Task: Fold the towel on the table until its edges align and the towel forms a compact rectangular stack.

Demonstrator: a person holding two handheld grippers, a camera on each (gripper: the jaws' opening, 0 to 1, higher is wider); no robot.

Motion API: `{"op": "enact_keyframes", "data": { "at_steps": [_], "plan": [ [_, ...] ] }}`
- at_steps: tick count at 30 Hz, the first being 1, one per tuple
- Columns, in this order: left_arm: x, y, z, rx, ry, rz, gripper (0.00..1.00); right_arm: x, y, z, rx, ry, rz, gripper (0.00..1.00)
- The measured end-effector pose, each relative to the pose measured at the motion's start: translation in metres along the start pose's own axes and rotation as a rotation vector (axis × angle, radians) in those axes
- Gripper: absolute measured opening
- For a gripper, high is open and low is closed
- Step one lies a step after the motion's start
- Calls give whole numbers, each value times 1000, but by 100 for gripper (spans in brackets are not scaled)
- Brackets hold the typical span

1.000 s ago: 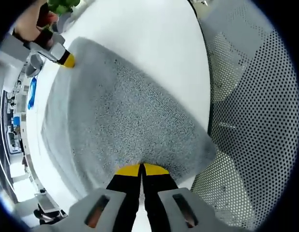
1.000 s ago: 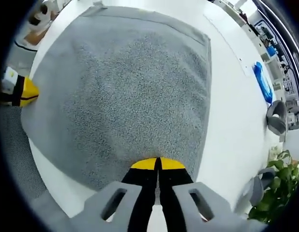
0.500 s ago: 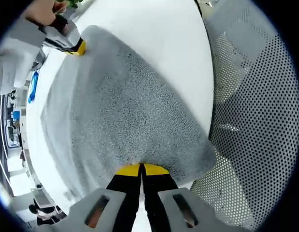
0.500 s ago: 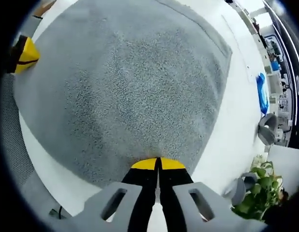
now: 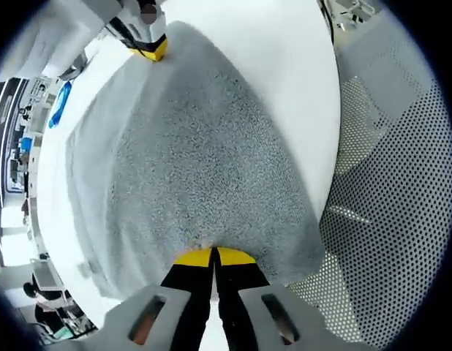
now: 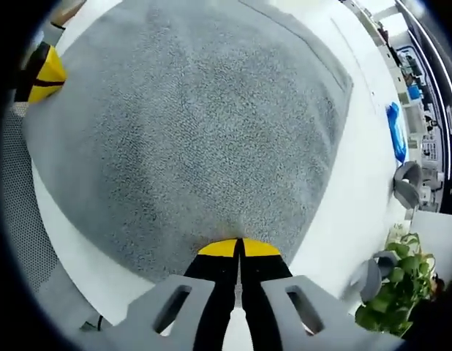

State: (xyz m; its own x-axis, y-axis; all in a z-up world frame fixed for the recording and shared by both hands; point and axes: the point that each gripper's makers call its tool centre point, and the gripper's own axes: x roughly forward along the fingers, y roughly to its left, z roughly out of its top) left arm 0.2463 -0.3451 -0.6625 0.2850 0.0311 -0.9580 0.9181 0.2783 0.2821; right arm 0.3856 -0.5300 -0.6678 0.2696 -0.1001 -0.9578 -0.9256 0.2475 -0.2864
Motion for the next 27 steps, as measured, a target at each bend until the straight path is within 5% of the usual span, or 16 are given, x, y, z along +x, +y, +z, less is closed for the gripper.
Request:
{"op": "enact_keyframes", "data": {
  "at_steps": [27],
  "plan": [
    [3, 10, -11, -59, 20, 16, 1, -8, 20, -11, 187, -149, 117, 0]
  ]
}}
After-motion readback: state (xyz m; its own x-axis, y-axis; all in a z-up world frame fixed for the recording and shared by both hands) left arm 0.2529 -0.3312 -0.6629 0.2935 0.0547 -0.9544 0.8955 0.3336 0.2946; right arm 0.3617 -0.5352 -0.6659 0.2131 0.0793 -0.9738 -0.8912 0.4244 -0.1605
